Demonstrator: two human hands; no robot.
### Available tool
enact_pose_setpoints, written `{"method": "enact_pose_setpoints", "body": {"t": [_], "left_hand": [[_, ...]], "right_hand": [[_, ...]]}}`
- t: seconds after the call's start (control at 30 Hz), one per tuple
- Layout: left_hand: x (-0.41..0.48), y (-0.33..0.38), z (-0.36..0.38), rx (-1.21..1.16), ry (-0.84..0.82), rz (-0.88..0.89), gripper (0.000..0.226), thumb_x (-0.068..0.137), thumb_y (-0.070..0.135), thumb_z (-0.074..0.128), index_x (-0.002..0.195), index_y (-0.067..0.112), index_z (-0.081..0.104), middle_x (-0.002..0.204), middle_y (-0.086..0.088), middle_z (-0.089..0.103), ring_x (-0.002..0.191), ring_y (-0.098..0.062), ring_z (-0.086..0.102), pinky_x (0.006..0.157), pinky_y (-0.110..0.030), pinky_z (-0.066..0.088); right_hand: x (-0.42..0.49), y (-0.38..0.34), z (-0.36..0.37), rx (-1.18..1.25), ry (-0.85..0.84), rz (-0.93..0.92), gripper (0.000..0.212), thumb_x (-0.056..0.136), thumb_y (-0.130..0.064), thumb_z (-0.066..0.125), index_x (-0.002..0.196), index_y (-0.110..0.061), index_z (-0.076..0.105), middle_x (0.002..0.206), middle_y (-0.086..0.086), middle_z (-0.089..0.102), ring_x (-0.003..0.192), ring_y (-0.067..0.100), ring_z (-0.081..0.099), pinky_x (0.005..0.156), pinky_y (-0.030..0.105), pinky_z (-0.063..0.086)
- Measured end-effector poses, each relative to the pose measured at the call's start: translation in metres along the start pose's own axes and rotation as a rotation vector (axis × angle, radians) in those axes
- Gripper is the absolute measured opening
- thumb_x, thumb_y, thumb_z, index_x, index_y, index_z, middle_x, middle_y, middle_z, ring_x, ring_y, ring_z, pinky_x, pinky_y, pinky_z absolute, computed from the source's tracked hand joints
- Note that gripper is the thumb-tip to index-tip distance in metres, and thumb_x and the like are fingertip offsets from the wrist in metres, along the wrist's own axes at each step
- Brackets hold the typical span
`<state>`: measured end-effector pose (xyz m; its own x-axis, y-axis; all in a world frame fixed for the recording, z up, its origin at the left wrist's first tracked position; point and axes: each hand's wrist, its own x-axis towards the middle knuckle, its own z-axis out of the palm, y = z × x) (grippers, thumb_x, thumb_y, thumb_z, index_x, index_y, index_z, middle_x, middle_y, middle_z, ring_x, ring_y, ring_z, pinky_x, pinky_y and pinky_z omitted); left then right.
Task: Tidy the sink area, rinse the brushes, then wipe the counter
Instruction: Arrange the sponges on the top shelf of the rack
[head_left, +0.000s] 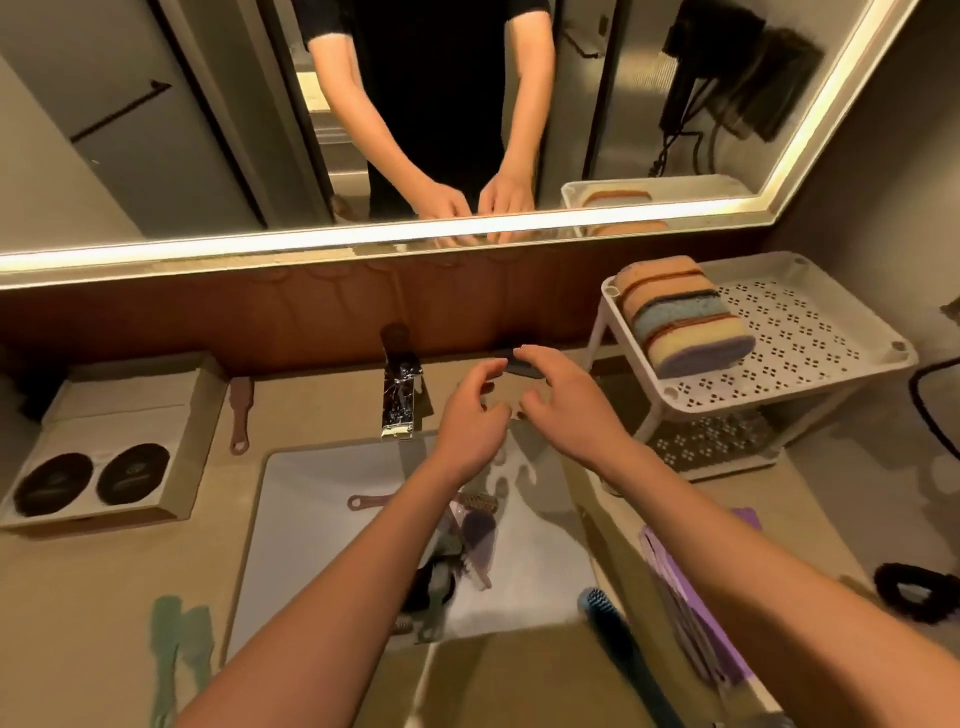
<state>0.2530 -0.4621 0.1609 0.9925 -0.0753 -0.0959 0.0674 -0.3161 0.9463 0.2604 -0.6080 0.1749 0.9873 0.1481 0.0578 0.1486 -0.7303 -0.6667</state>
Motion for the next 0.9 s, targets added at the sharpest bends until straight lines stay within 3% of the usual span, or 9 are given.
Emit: {"method": "enact_pose_setpoints", "body": {"t": [0.07,0.13,0.2,0.3,0.4,0.43,0.6,0.77,0.9], "left_hand": [[0.0,-0.015,-0.007,0.004,-0.014,-0.026,0.055,0.092,-0.001,0.05,0.142,0.022,0.051,0.141,0.007,0.053,0.126,-0.004,0.052,0.095,-0.02,0.042],[0.001,-0.029,-0.013,0.001,-0.039,-0.067,0.057,0.093,-0.003,0.048,0.145,0.021,0.049,0.143,0.005,0.053,0.095,0.019,0.058,0.076,-0.008,0.046],[0.001,-0.044,-0.022,-0.001,-0.052,-0.113,0.058,0.094,-0.003,0.048,0.146,0.022,0.048,0.142,0.004,0.052,0.078,0.023,0.056,0.065,-0.002,0.044],[-0.003,-0.072,-0.032,0.045,-0.084,-0.168,0.057,0.095,-0.002,0.049,0.147,0.023,0.047,0.141,0.002,0.051,0.111,0.003,0.057,0.077,-0.005,0.046],[-0.006,-0.102,-0.038,0.042,-0.12,-0.236,0.058,0.094,-0.001,0.05,0.147,0.023,0.046,0.145,-0.002,0.05,0.131,-0.018,0.05,0.103,-0.033,0.05],[-0.007,-0.114,-0.039,0.04,-0.134,-0.267,0.059,0.094,0.0,0.05,0.147,0.025,0.046,0.146,-0.002,0.049,0.134,-0.02,0.047,0.104,-0.04,0.051],[-0.012,-0.166,-0.041,0.056,-0.159,-0.322,0.053,0.097,0.008,0.054,0.147,0.026,0.047,0.14,0.001,0.053,0.118,-0.012,0.053,0.087,-0.026,0.049],[-0.016,-0.206,-0.034,0.147,-0.214,-0.341,0.044,0.099,0.012,0.05,0.14,0.025,0.052,0.138,-0.005,0.06,0.121,-0.019,0.059,0.104,-0.041,0.05],[-0.011,-0.221,-0.038,0.145,-0.293,-0.323,0.034,0.103,0.011,0.046,0.131,0.024,0.059,0.119,0.005,0.064,0.103,-0.013,0.063,0.082,-0.015,0.048]], "right_hand": [[-0.001,0.002,0.019,0.028,-0.019,0.035,0.054,0.097,-0.017,0.053,0.15,-0.024,0.045,0.152,-0.006,0.046,0.136,0.013,0.046,0.112,0.031,0.038],[-0.001,0.005,0.035,0.061,-0.036,0.07,0.054,0.097,-0.016,0.053,0.15,-0.025,0.044,0.152,-0.005,0.046,0.135,0.014,0.046,0.112,0.036,0.041],[-0.001,0.008,0.052,0.076,-0.053,0.089,0.054,0.096,-0.014,0.054,0.148,-0.025,0.045,0.149,-0.004,0.048,0.132,0.016,0.049,0.109,0.039,0.044],[-0.005,0.016,0.075,0.115,-0.096,0.141,0.054,0.095,-0.01,0.056,0.147,-0.021,0.047,0.146,0.0,0.05,0.127,0.019,0.052,0.105,0.032,0.043],[-0.016,0.027,0.1,0.15,-0.153,0.195,0.052,0.096,-0.012,0.058,0.146,-0.02,0.048,0.146,0.0,0.05,0.129,0.017,0.051,0.106,0.026,0.04],[-0.019,0.03,0.109,0.165,-0.168,0.227,0.052,0.096,-0.013,0.059,0.146,-0.021,0.049,0.146,-0.001,0.05,0.131,0.016,0.05,0.109,0.028,0.04],[-0.036,0.034,0.153,0.219,-0.231,0.385,0.048,0.097,-0.013,0.053,0.145,-0.019,0.051,0.147,-0.001,0.049,0.132,0.017,0.049,0.111,0.036,0.042],[-0.052,0.033,0.185,0.204,-0.243,0.463,0.042,0.098,-0.017,0.053,0.14,-0.014,0.056,0.141,0.005,0.056,0.126,0.022,0.055,0.106,0.031,0.044],[-0.061,0.034,0.194,0.199,-0.209,0.494,0.036,0.102,-0.015,0.047,0.137,-0.012,0.057,0.133,-0.003,0.058,0.12,0.014,0.055,0.101,0.025,0.044]]}}
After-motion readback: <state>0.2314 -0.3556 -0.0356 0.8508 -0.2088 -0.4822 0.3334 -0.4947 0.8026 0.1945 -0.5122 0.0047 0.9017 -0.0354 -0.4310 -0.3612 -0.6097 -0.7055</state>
